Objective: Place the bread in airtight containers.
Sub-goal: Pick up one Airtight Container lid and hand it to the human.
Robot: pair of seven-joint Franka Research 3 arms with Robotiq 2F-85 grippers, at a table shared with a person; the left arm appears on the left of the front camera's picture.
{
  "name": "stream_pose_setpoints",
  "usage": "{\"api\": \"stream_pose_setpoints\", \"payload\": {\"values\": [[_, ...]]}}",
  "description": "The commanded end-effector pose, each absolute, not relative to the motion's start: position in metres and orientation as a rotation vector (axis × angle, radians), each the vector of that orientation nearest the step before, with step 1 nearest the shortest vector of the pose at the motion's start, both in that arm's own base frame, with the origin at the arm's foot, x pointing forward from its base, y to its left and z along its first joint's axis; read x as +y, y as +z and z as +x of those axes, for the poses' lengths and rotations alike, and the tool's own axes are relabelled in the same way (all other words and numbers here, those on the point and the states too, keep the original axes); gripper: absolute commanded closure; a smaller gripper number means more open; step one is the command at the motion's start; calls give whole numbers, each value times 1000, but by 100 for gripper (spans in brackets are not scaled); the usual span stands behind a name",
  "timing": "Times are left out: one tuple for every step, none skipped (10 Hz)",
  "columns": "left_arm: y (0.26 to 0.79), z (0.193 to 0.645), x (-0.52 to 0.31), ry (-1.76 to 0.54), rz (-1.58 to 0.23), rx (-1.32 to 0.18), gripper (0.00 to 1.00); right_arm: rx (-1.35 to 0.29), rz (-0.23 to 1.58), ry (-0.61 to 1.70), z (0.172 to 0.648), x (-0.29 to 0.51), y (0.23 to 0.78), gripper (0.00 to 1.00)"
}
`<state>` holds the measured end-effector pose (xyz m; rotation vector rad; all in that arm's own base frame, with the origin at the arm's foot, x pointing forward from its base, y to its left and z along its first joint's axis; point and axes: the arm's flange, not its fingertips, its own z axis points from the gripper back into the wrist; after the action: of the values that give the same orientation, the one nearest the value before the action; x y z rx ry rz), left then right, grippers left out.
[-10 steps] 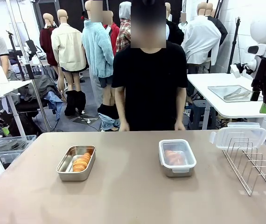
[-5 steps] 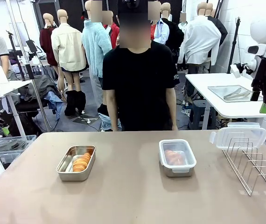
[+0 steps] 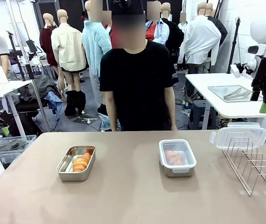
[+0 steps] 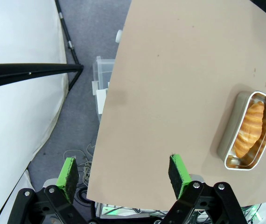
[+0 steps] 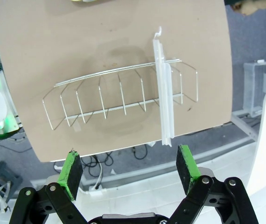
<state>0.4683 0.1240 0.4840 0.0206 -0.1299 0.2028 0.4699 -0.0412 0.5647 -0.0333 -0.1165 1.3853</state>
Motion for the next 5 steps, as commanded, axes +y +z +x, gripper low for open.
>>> {"api": "stream_pose_setpoints", "payload": {"values": [[484, 468, 125, 206, 20, -132, 0, -135, -108, 1389, 479, -36, 554, 0], [484, 468, 125, 206, 20, -132, 0, -110, -99, 1404, 488, -34, 545, 0], [484, 468, 125, 206, 20, -132, 0, -111, -96, 1413, 499, -36, 535, 0], [484, 468, 125, 206, 20, -132, 0, -107, -92, 1413, 506, -38, 526, 0], [484, 468, 125, 206, 20, -132, 0, -105, -70, 1416, 512, -40, 516, 0]]}}
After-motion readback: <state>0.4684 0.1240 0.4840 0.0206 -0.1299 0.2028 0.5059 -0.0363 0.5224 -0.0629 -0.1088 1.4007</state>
